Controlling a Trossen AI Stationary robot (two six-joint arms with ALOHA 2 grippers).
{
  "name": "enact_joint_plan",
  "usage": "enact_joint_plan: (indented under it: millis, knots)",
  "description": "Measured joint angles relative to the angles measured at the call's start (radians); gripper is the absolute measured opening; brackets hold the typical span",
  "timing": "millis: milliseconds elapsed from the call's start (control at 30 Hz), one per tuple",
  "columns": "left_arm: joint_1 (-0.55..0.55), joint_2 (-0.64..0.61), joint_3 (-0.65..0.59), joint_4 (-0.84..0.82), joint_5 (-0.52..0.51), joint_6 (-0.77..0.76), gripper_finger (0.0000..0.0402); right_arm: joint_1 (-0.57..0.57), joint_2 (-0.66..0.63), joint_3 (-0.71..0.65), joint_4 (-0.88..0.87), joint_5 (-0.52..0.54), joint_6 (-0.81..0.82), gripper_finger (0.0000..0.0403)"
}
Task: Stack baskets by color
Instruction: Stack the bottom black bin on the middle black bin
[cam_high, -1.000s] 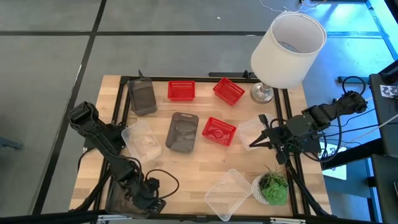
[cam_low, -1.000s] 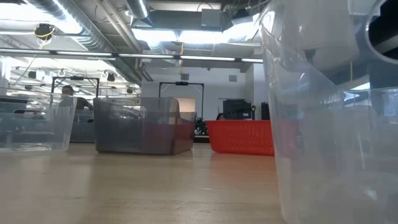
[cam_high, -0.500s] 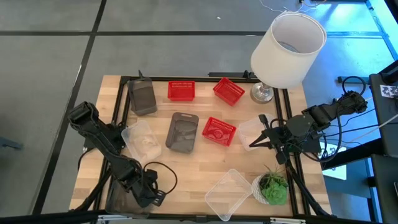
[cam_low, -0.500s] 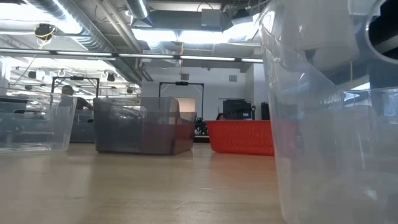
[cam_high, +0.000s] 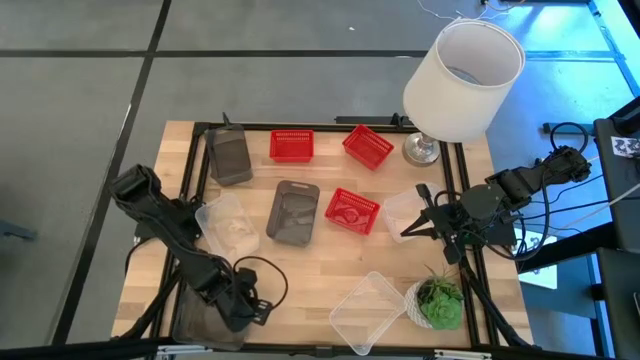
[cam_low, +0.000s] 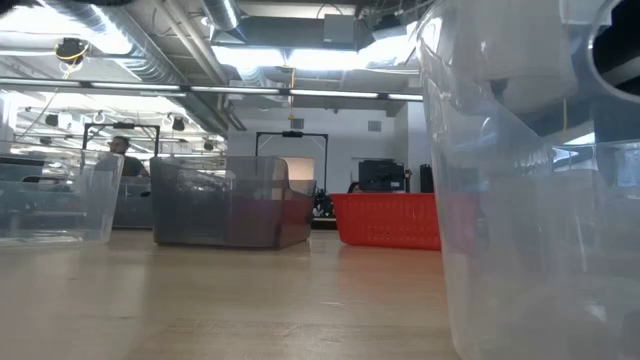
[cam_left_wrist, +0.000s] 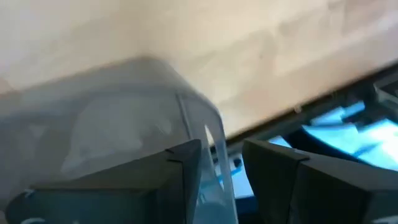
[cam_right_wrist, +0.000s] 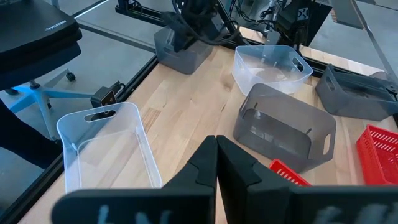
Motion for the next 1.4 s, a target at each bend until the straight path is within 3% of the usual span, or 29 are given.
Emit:
enact_joint_plan:
  millis: [433, 533, 700, 833, 1033, 1400]
  knots:
    - [0.014, 0.085, 0.0, 0.046, -0.01, 0.031, 0.0106, 0.0, 0.0, 0.0, 0.0, 0.0, 0.005, 0.0007]
    - [0.029, 0.085, 0.0, 0.039, -0.005, 0.047, 0.0084, 0.0, 0.0, 0.0, 0.0, 0.0, 0.006, 0.0007]
    - [0.059, 0.084, 0.0, 0.034, 0.012, 0.11, 0.0013, 0.0, 0.0, 0.0, 0.0, 0.0, 0.006, 0.0007]
    - [0.098, 0.085, 0.015, 0.058, 0.067, 0.197, 0.0005, 0.0, 0.0, 0.0, 0.0, 0.0, 0.007, 0.0007]
    - [0.153, 0.085, 0.214, -0.064, 0.128, 0.403, 0.0, 0.0, 0.0, 0.0, 0.0, 0.0, 0.007, 0.0007]
    - [0.252, 0.084, 0.702, -0.517, 0.071, 0.864, 0.0, 0.0, 0.0, 0.0, 0.0, 0.0, 0.003, 0.0007]
